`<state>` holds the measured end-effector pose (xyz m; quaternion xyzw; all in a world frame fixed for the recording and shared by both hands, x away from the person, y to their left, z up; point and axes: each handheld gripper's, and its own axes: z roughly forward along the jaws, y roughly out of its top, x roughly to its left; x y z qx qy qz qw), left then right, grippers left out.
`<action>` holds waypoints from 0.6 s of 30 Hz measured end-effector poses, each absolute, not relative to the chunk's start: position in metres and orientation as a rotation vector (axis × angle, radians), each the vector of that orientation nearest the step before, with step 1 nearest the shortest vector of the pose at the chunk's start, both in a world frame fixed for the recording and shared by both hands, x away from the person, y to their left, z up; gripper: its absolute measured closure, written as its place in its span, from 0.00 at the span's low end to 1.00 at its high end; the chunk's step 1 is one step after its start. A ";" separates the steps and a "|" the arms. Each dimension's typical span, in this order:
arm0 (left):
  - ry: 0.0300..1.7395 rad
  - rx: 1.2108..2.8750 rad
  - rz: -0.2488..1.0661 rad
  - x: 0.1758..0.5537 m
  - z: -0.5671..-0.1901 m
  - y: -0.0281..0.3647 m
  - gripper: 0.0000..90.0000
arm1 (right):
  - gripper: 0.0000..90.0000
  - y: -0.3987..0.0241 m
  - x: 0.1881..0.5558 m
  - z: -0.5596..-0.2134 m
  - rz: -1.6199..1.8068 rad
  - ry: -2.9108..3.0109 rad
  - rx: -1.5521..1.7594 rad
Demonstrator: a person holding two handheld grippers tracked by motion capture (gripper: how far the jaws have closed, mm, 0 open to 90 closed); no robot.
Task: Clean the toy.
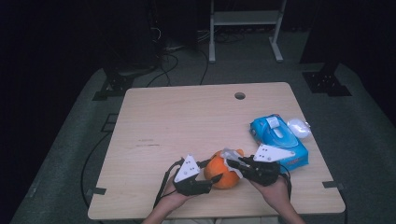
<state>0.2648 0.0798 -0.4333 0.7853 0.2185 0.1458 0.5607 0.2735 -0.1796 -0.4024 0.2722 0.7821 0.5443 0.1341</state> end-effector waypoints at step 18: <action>0.472 1.871 0.348 0.264 -0.419 0.085 0.49 | 0.89 -0.170 0.263 -0.392 1.628 2.247 0.732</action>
